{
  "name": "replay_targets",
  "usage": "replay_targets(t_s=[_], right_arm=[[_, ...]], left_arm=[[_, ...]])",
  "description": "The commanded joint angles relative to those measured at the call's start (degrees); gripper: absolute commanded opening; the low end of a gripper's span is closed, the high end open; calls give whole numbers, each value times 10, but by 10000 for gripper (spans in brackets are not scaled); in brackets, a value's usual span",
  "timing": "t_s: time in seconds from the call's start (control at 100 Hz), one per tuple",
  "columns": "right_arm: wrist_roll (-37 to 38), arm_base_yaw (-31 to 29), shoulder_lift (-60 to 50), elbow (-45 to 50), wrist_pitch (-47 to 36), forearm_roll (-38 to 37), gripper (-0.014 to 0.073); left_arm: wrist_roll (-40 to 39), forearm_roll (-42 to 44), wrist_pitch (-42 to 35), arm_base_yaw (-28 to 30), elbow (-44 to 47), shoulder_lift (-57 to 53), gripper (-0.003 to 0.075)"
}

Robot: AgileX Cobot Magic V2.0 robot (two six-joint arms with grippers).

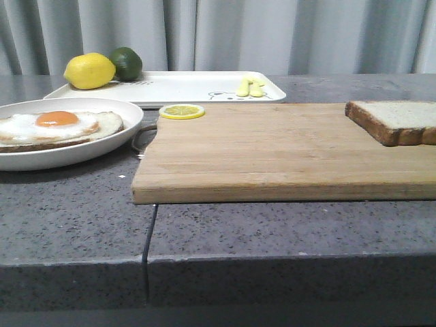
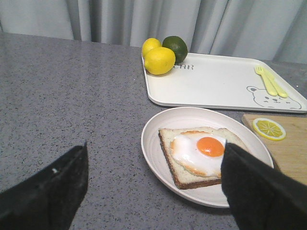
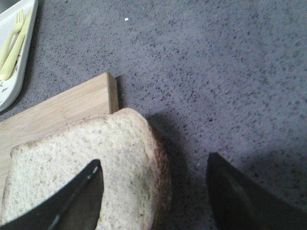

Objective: Place bread and move sandwich to tray
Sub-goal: 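Lower the right gripper and grasp the bread slice edge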

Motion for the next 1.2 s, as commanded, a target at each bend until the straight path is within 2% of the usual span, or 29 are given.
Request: replay_targets(t_s=[0.0, 0.5, 0.86, 0.93, 1.0, 1.19], right_arm=[[-8, -4, -5, -21, 30, 23, 475], [-8, -4, 40, -21, 98, 23, 475], [-7, -4, 73, -21, 112, 23, 470], [-7, -4, 77, -21, 111, 23, 425], [-7, -4, 79, -21, 108, 23, 340], [-7, -4, 80, -21, 108, 23, 58]], left_arm=[[-5, -5, -44, -3, -19, 10, 536], [-5, -5, -44, -3, -19, 10, 536], [-5, -5, -44, -3, -19, 10, 536], [-5, -5, -44, -3, -19, 10, 536], [-5, -5, -44, -3, -19, 10, 536], [-5, -5, -44, -3, -19, 10, 536]])
